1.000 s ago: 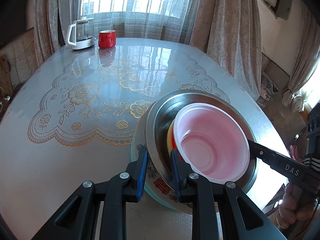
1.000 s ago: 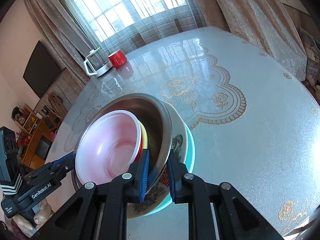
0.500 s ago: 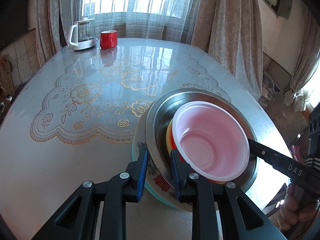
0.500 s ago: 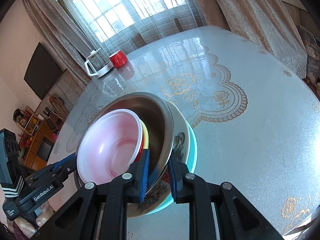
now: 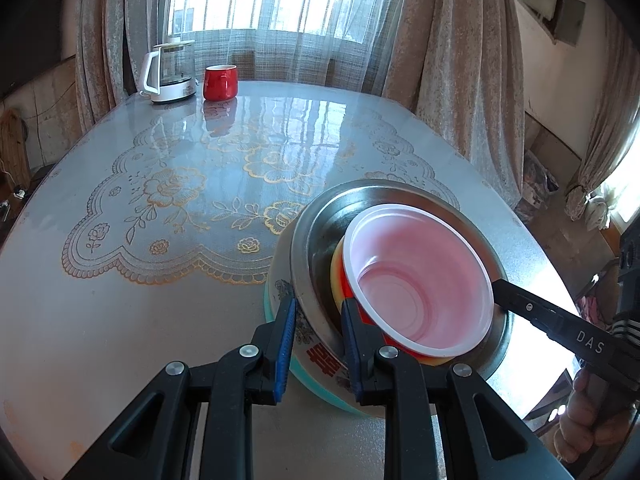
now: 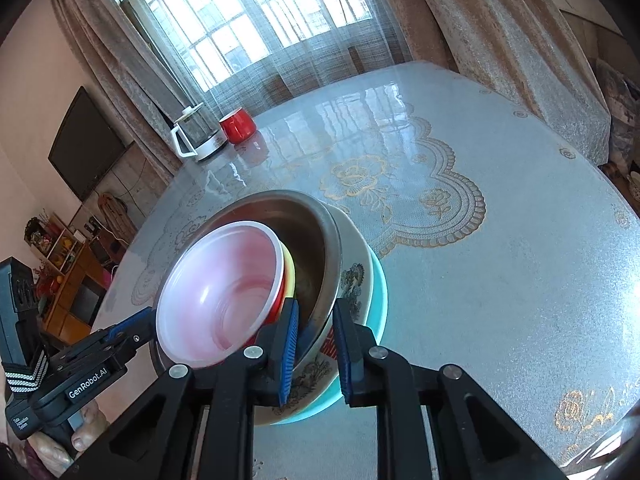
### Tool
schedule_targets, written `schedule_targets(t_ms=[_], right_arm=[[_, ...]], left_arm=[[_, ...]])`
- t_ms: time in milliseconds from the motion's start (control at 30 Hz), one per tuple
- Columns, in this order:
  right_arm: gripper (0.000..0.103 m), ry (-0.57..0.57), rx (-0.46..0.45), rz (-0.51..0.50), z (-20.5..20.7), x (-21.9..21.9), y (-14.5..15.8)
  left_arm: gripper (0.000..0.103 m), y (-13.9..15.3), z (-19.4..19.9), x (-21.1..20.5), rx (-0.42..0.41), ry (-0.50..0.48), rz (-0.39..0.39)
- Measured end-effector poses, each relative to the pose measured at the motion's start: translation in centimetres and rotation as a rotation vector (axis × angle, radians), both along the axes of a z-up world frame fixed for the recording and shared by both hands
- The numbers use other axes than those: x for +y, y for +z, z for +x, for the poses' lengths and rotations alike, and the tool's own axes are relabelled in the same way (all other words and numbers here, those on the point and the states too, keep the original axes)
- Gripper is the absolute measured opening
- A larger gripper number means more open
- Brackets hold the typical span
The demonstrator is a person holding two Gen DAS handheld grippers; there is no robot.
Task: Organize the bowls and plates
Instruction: 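Lower the steel bowl onto the plate stack with the right gripper, then open the right gripper and pull it back from the steel bowl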
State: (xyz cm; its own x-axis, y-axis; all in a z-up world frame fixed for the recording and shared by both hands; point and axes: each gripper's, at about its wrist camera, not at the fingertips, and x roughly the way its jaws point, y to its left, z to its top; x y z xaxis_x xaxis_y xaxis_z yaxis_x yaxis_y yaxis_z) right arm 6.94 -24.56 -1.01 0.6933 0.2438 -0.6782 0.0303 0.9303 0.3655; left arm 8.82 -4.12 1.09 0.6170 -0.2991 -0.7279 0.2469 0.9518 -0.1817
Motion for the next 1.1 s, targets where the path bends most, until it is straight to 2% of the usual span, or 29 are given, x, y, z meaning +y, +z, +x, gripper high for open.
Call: schedule_targets(t_ms=[267,767,967,1100], right_arm=[[0.018,0.005,0.003,0.016,0.2,-0.2,-0.1],[0.023,0.000,-0.018,-0.054,-0.5,0.8,0.2],[0.025,-0.016,-0.046,-0.069,-1.1,1.1,0.6],[0.029,-0.032,-0.091,-0.111,-2.0,1.7,1.3]], left_arm=[[0.025,0.4,-0.5,0.3,-0.019,0.018,0.006],[0.028,0.6,-2.4,1.2,-0.057,0.057,0.031],[0.028,0.2,-3.4,1.7,-0.067,0.074,0.045],[0.034,0.1,-4.0,2.2,-0.077,0.101,0.054]])
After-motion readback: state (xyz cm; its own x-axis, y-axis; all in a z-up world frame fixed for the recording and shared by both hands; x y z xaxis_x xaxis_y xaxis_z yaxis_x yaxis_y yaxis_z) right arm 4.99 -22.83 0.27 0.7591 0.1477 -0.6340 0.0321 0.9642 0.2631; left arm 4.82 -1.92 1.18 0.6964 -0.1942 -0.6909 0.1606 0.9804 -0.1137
